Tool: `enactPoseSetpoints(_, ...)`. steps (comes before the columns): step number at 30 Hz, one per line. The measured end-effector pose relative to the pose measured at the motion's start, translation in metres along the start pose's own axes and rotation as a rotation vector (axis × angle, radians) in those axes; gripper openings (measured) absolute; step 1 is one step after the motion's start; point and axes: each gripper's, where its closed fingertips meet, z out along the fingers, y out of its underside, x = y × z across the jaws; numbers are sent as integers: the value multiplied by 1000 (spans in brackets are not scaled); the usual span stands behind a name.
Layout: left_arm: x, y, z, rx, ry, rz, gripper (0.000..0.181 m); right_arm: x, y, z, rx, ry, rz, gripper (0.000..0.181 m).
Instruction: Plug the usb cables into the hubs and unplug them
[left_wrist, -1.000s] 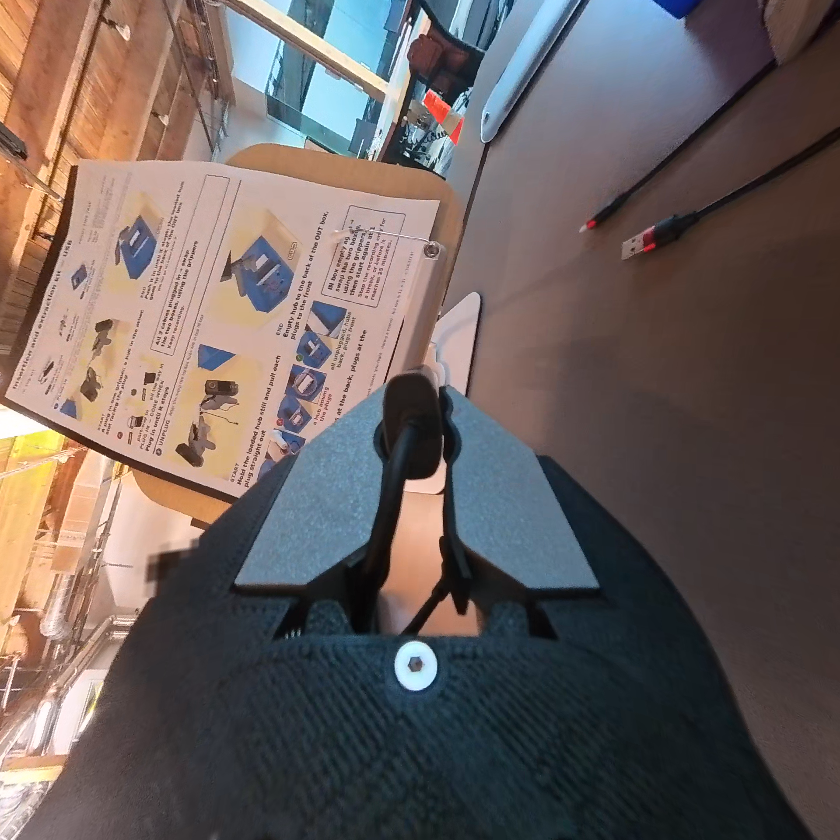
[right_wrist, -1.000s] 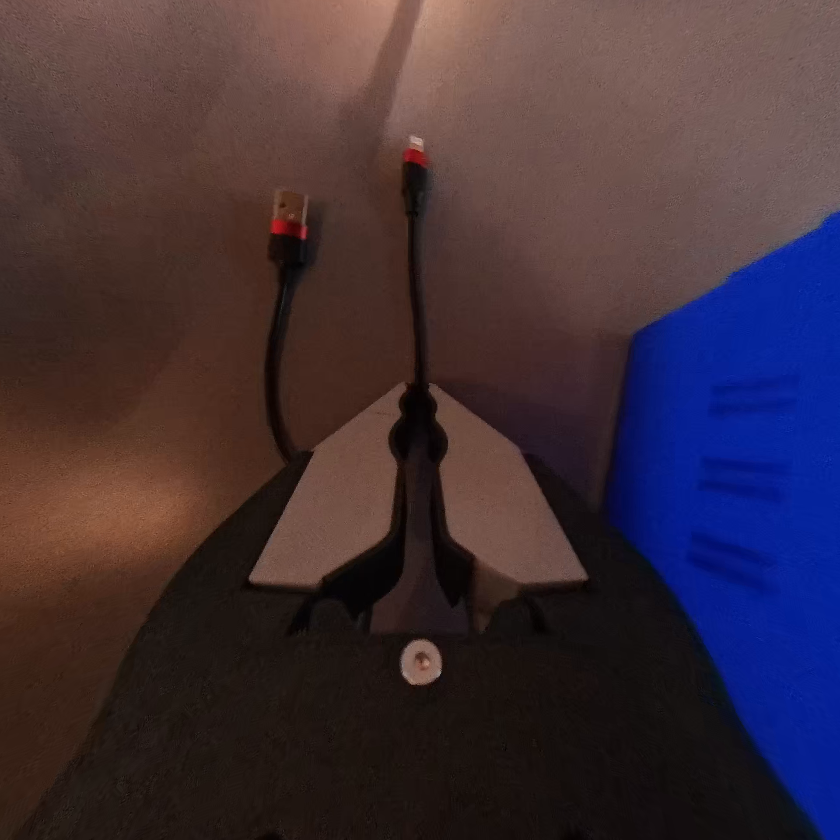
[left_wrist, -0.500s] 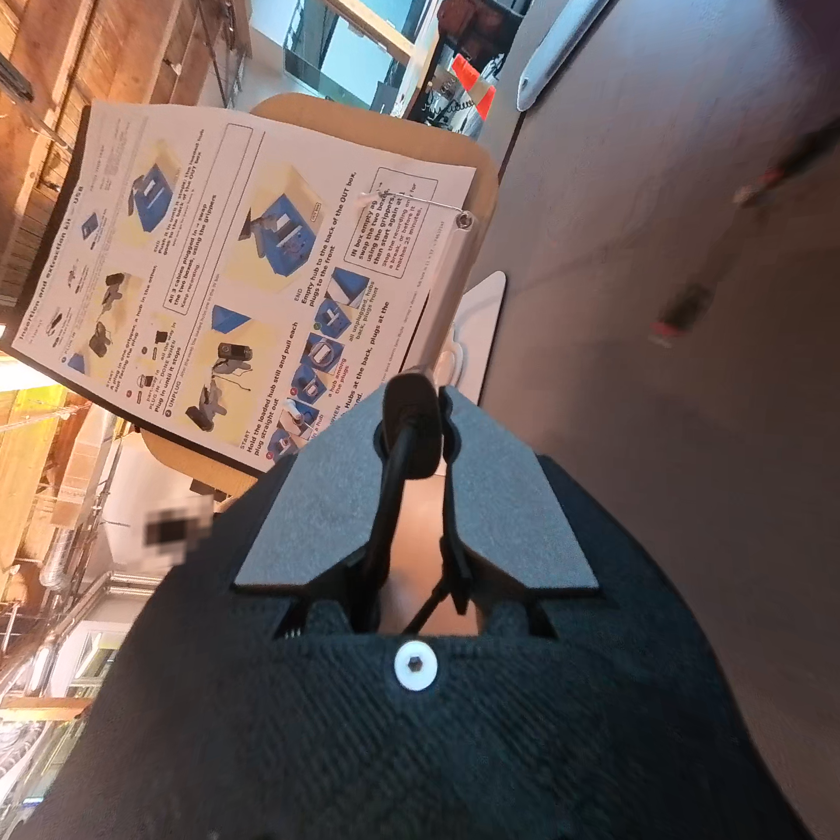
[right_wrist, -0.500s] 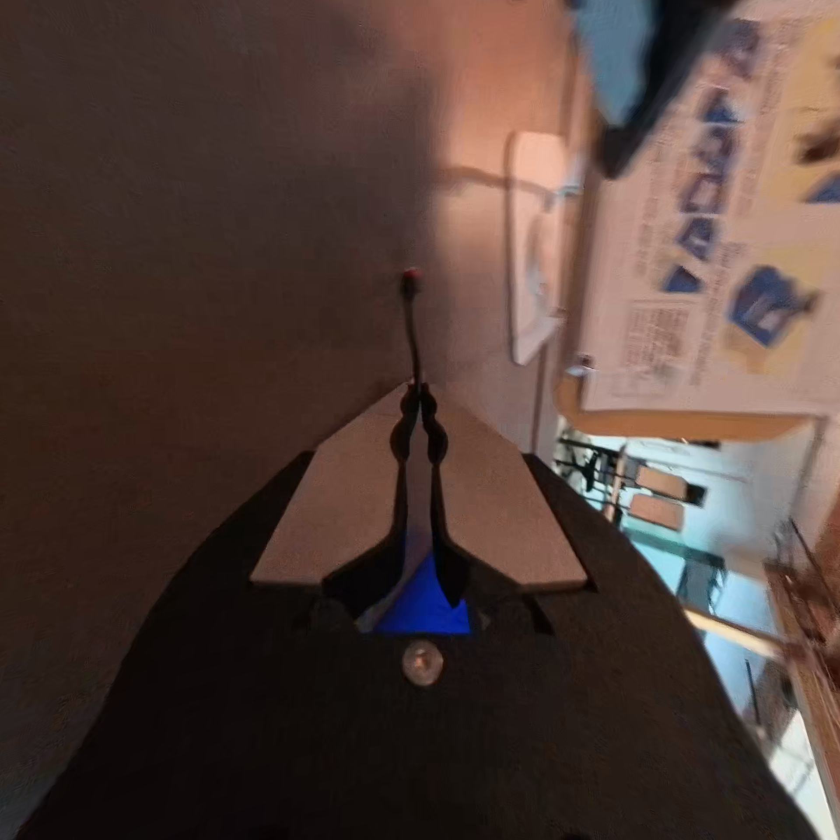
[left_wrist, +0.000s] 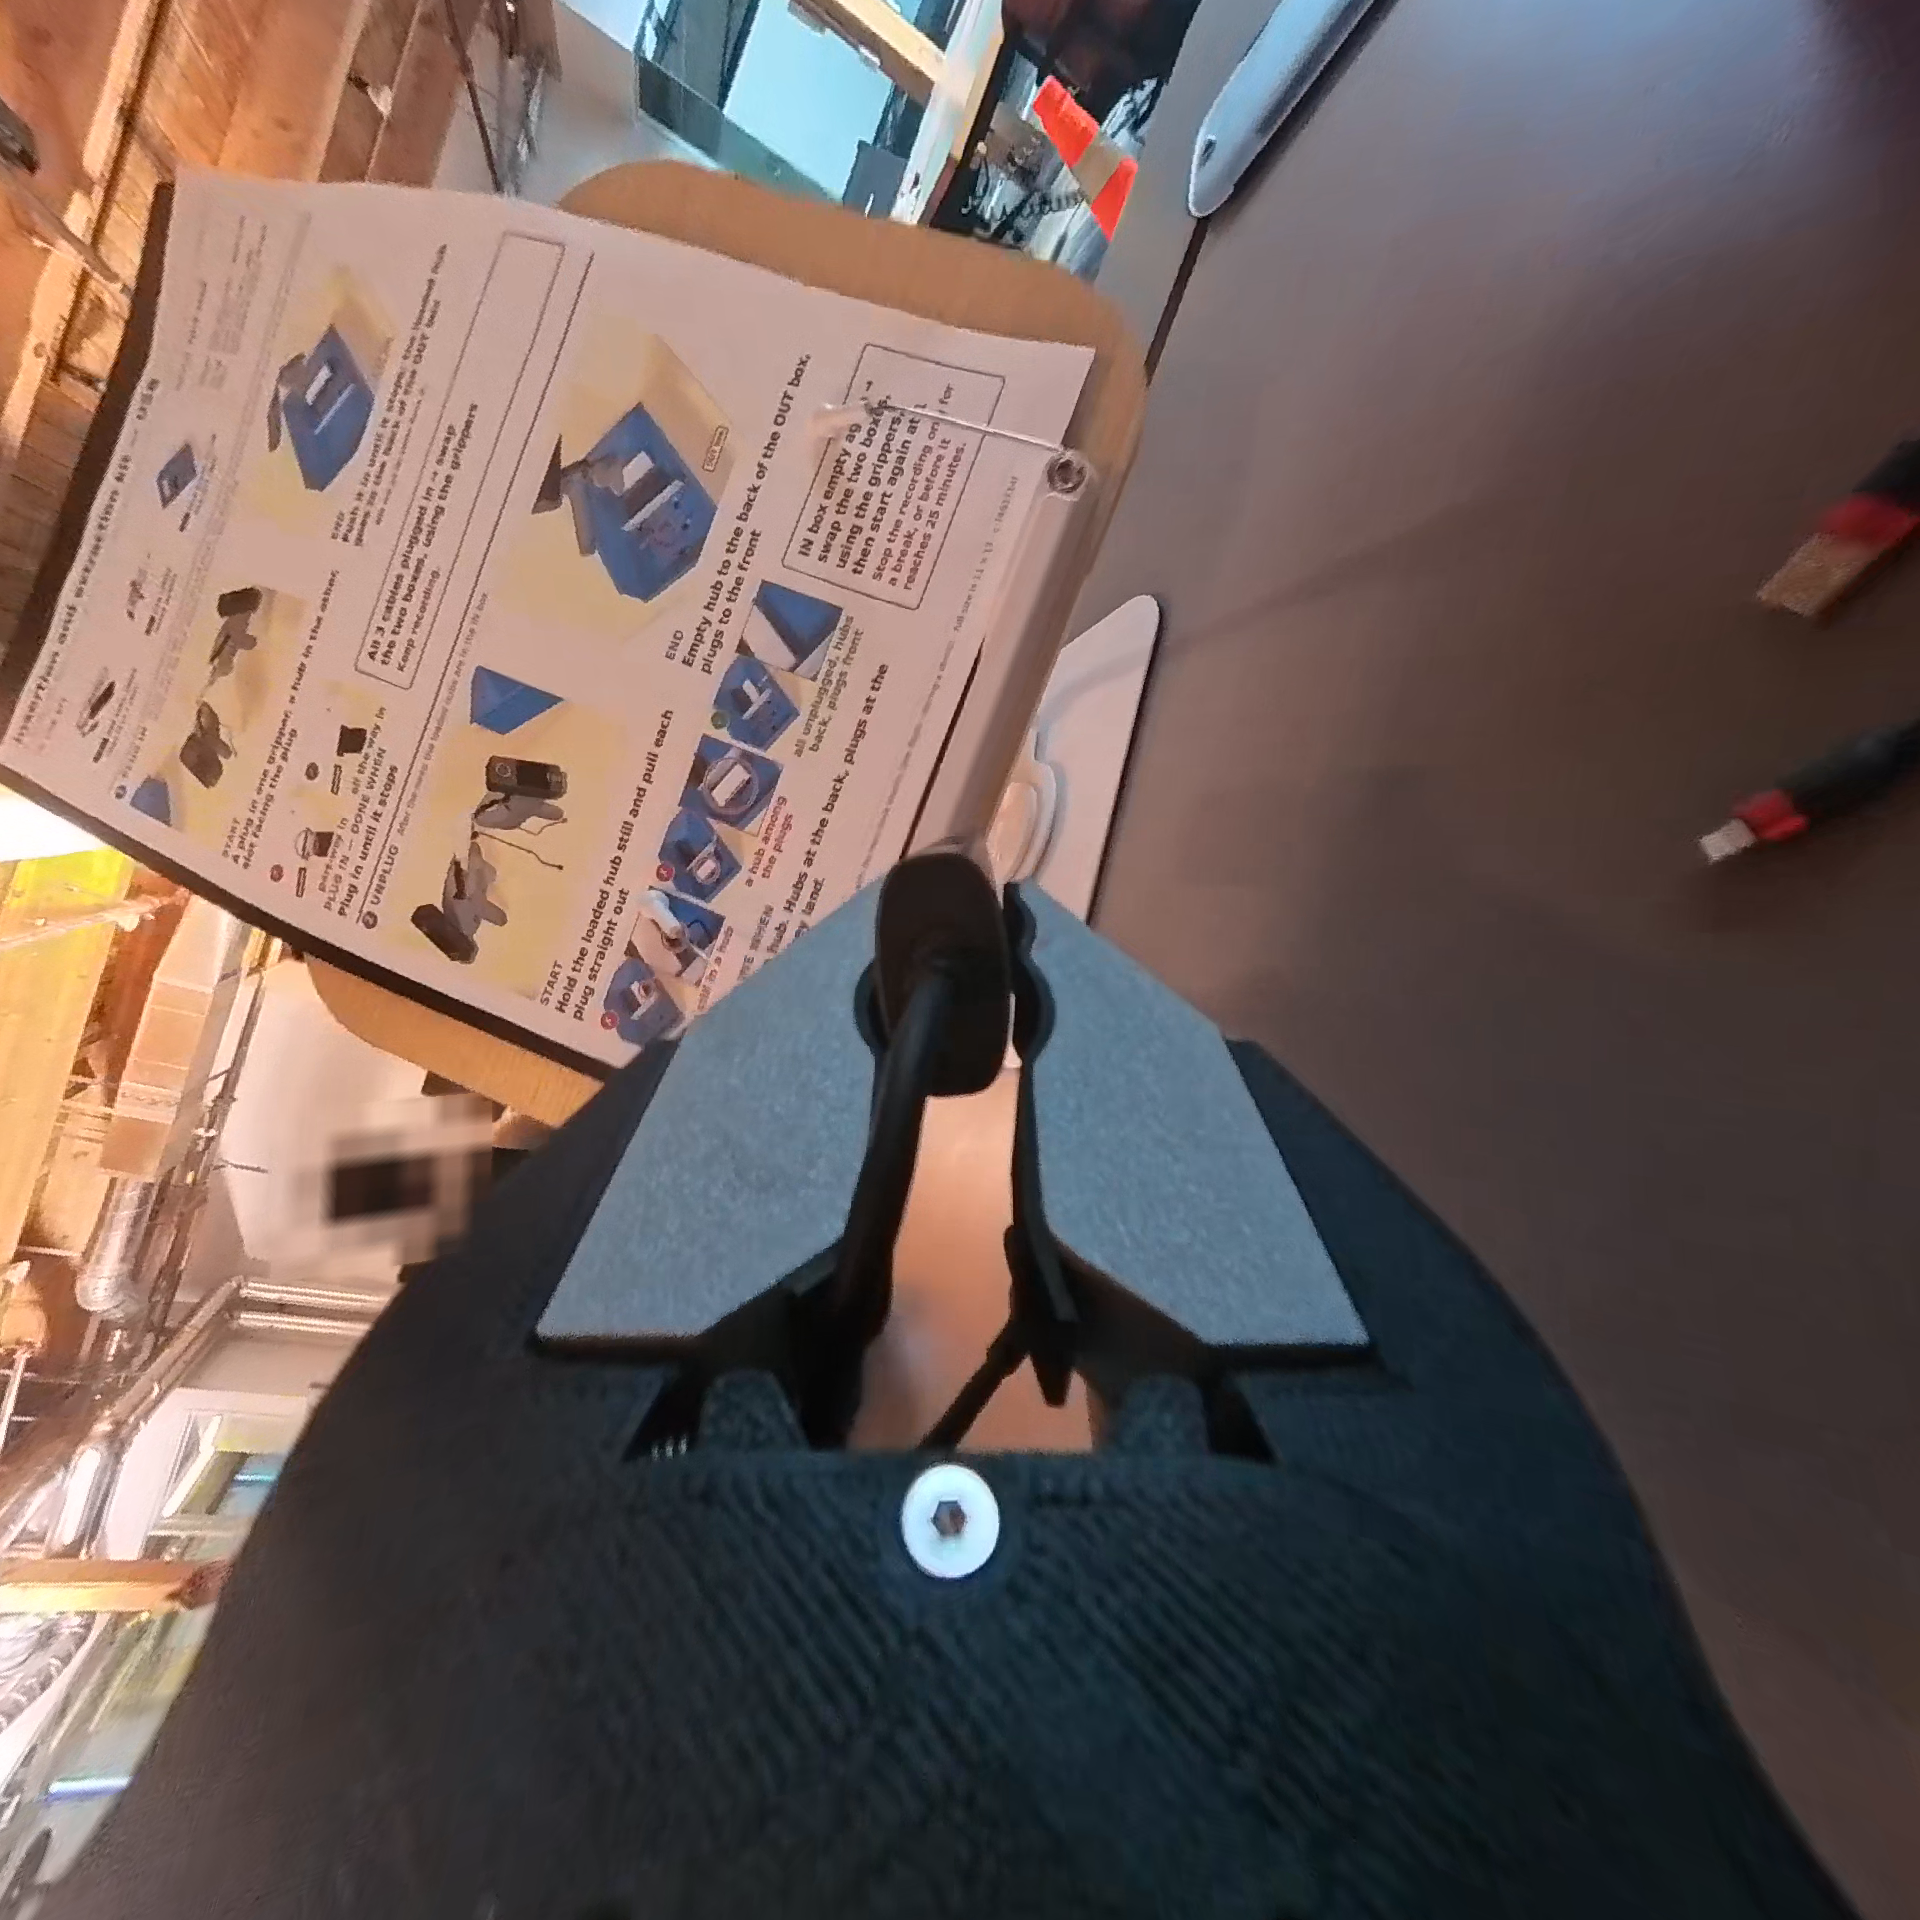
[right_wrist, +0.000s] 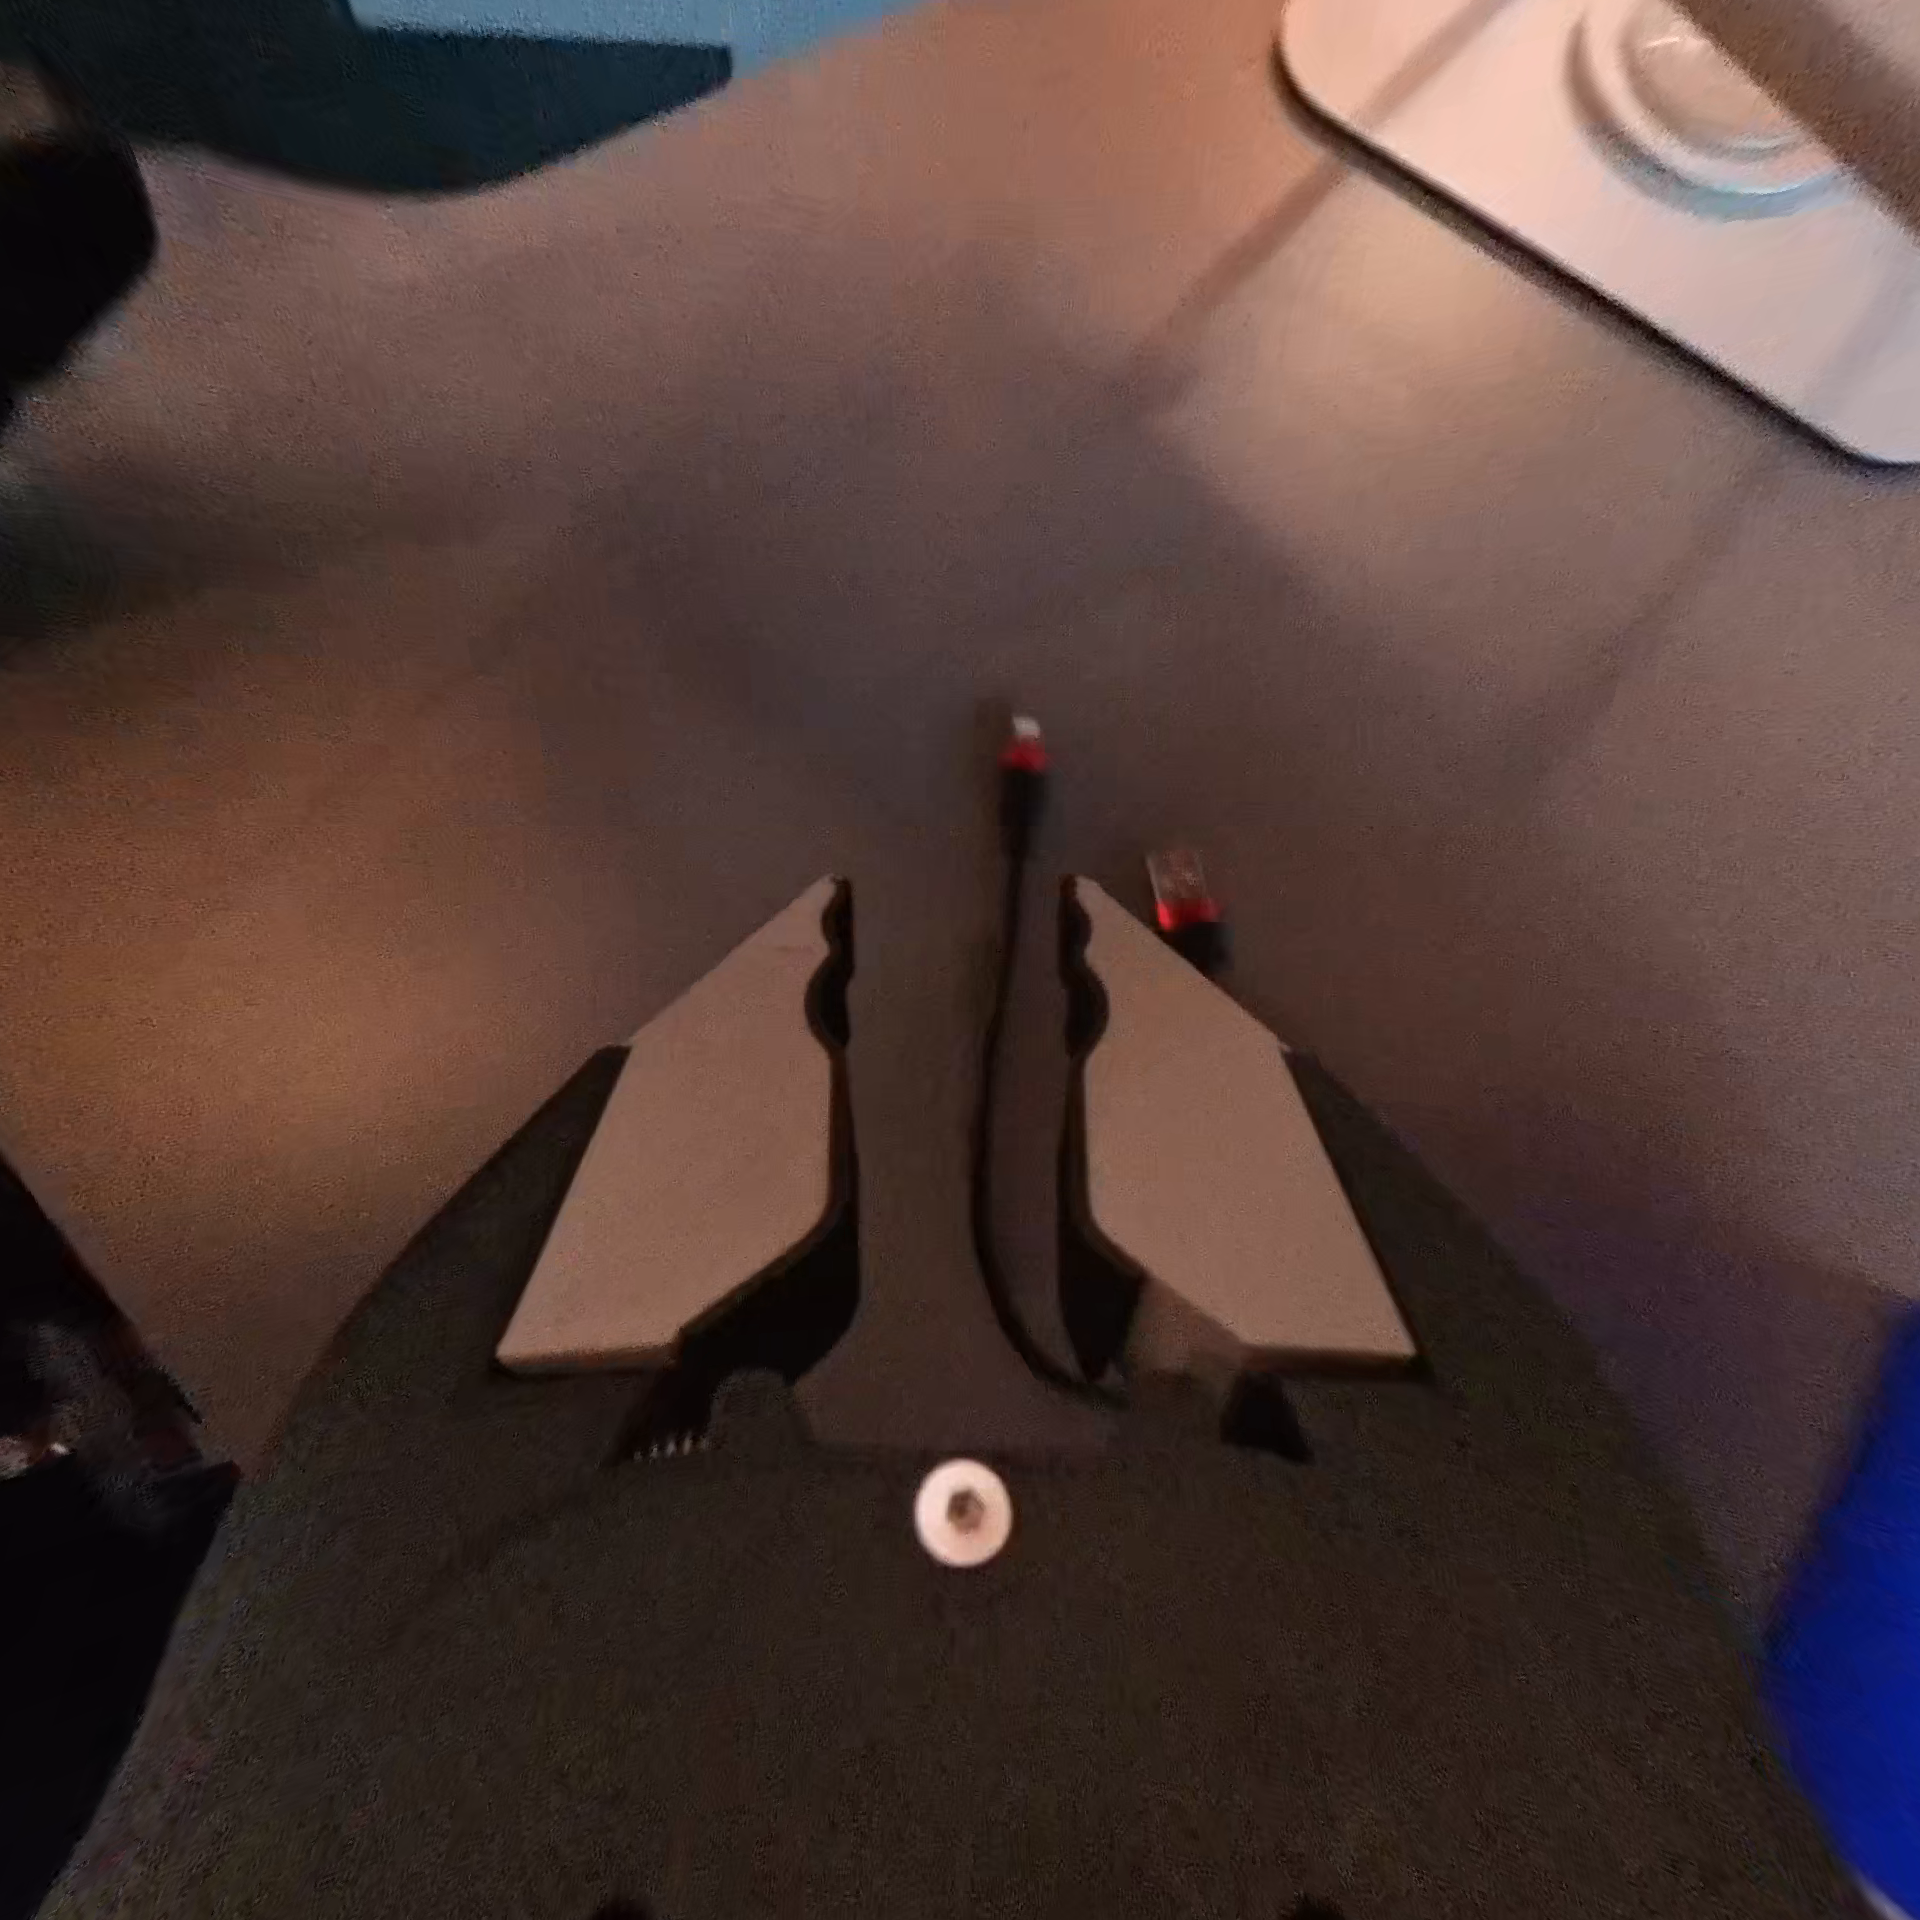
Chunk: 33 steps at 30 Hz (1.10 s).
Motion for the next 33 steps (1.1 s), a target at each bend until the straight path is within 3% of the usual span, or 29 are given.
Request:
enactPoseSetpoints(5, -9, 21, 4, -63, -4, -64, 16, -2, -8, 54, -123, -119, 19, 59)
enactPoseSetpoints(7, -9, 26, 6, -87, -1, -75, 16, -8, -13, 58, -121, -192, -45, 37)
enactPoseSetpoints(8, -9, 28, 6, -93, -1, -73, 16, -24, -10, 53, -143, -307, -76, 25)
enactPoseSetpoints(11, -8, 26, 6, -89, 1, -59, 15, -78, 21, 13, -301, -698, -139, 30)
enactPoseSetpoints(13, -8, 24, 5, -83, -1, -56, 15, -89, 55, -16, -457, -801, -185, 20)
enactPoseSetpoints(17, -8, 18, 3, -69, 1, -46, 15, -63, 89, -46, -523, -679, -284, 21)
enactPoseSetpoints(20, -4, 12, 2, -44, 12, -29, 15, -33, 64, -53, -353, -515, -273, 22)
enactPoseSetpoints(22, 2, 5, 1, -10, 23, -7, 15, -28, 53, -61, -250, -518, -276, 22)
enactPoseSetpoints(25, 13, -2, 1, 21, 57, 21, 15, -29, 65, -68, -226, -560, -349, 24)
enactPoseSetpoints(29, 21, -2, 3, 14, 69, 61, 15, -36, 84, -65, -236, -562, -503, 16)
enactPoseSetpoints(33, 20, -2, 2, 15, 65, 60, 15, -32, 89, -43, -297, -480, -560, 28)
